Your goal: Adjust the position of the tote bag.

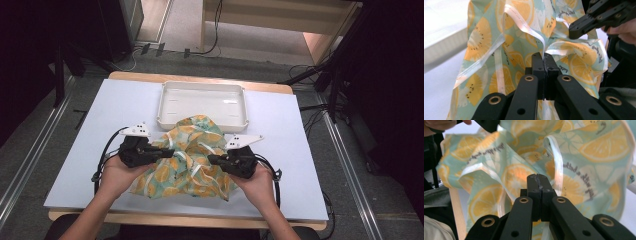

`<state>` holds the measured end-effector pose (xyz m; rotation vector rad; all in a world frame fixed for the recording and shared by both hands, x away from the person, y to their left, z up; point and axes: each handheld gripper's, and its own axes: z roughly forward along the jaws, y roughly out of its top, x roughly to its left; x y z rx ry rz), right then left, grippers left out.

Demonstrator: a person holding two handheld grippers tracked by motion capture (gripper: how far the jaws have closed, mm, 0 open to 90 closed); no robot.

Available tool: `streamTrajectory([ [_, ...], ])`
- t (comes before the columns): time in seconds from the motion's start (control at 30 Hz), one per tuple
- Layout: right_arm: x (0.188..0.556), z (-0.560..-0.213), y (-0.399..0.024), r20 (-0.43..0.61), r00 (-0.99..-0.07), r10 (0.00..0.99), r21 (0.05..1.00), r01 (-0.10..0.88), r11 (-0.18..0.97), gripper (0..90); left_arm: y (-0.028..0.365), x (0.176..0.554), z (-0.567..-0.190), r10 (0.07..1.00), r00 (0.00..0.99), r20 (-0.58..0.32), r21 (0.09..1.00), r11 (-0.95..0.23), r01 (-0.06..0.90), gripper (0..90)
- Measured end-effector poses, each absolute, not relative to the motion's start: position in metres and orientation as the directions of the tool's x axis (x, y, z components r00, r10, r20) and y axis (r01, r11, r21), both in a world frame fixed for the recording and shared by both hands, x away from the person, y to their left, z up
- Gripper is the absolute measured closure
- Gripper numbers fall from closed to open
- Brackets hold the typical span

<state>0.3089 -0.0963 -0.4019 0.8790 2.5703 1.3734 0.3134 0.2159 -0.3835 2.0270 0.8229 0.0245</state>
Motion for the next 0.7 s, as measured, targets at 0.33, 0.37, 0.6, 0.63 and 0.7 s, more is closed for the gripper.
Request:
streamTrajectory([
  [0.33,0.297,-0.381,-0.104,0.159,-0.849,0.504,0.833,0.389,0.394,80.6,0.210,0.327,-0.382,0.563,0.773,-0.293,0.765,-0.347,0.543,90.0],
  [0.37,0.295,-0.381,-0.104,0.155,-0.852,0.501,0.836,0.383,0.393,77.7,0.209,0.328,-0.382,0.561,0.774,-0.294,0.766,-0.347,0.542,90.0],
  [0.6,0.290,-0.382,-0.094,0.123,-0.873,0.473,0.835,0.349,0.426,58.8,0.202,0.332,-0.380,0.558,0.781,-0.282,0.762,-0.364,0.535,90.0],
  [0.63,0.290,-0.382,-0.094,0.123,-0.873,0.473,0.835,0.349,0.426,58.8,0.202,0.332,-0.380,0.558,0.781,-0.282,0.762,-0.364,0.535,90.0],
  [0.7,0.289,-0.383,-0.091,0.112,-0.877,0.467,0.831,0.340,0.440,54.2,0.202,0.336,-0.378,0.559,0.782,-0.276,0.763,-0.368,0.532,90.0],
])
